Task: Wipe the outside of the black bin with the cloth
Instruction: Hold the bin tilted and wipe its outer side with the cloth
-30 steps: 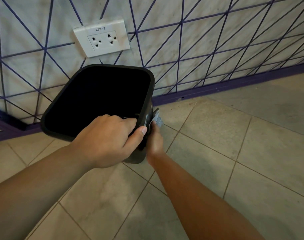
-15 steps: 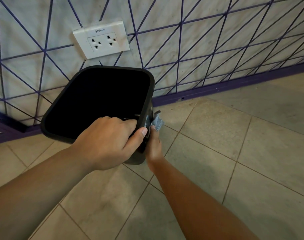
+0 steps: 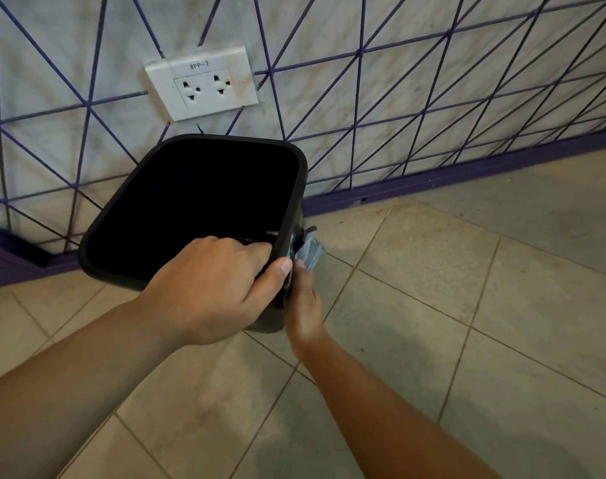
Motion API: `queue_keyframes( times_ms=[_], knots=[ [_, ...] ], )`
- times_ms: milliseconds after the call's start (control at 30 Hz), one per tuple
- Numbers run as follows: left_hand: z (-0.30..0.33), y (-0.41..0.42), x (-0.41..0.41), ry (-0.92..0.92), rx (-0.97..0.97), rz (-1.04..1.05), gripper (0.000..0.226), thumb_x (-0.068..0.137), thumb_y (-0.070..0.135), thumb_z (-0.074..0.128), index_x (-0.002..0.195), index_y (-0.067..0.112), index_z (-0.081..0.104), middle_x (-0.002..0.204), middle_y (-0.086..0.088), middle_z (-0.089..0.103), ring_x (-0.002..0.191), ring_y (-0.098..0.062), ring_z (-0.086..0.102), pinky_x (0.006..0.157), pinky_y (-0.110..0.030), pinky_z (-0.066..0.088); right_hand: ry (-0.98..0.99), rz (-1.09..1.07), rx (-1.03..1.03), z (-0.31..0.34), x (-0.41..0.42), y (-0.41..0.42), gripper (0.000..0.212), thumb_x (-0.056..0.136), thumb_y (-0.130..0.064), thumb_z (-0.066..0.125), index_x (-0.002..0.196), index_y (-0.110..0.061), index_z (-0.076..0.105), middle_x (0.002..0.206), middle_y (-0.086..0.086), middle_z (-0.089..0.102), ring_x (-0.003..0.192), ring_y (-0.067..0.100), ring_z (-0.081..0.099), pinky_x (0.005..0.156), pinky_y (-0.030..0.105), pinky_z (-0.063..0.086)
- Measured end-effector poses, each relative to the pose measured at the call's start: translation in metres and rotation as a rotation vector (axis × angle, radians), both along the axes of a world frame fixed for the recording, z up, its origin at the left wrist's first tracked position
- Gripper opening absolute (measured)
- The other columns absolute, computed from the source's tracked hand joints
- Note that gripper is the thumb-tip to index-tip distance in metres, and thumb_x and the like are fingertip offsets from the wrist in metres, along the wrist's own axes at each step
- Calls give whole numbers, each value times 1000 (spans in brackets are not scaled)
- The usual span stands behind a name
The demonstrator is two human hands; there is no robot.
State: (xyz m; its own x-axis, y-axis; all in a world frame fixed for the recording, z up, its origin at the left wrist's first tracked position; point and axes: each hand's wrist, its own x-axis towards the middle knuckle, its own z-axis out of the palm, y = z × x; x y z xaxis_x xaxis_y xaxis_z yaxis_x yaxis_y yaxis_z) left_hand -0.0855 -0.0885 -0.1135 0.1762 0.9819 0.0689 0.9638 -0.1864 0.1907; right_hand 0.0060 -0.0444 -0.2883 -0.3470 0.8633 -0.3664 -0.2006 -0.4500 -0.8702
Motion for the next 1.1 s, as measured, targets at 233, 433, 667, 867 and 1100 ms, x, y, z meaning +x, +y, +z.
queue_keyframes(
  times_ms=[233,433,667,867,1100],
  knots=[
    [-1,0,0,34,7,3,43,95,57,18,61,34,31,46,7,42,40,-7,43,45,-19,21,-28,-4,-106,0,-1,10,51,113,-42,27,147,-15,53,127,5,68,110,8,65,74,12,55],
    [-1,-1,1,9,31,3,40,96,54,16,62,36,29,47,9,41,39,-6,42,44,-19,22,-12,-33,-129,4,-3,18,50,114,-39,27,144,-12,56,115,0,70,107,10,67,80,18,55],
    [-2,-1,1,54,49,6,42,95,53,17,61,33,31,44,9,37,37,-8,38,43,-22,19,2,-9,-25,-1,1,-5,47,114,-38,28,148,-15,50,135,7,66,110,2,67,76,8,55],
    [-1,-1,0,64,50,2,42,95,53,19,60,32,28,43,8,34,36,-10,35,43,-25,19,-24,-25,-68,-2,-4,7,49,113,-38,28,146,-14,54,135,13,68,123,20,66,93,23,58],
    [0,-1,0,52,59,-16,41,97,50,22,62,33,32,42,10,34,34,-8,36,43,-21,18,12,-24,-160,-1,-5,9,50,113,-42,26,148,-16,52,137,11,67,125,20,64,82,20,53]
  ],
)
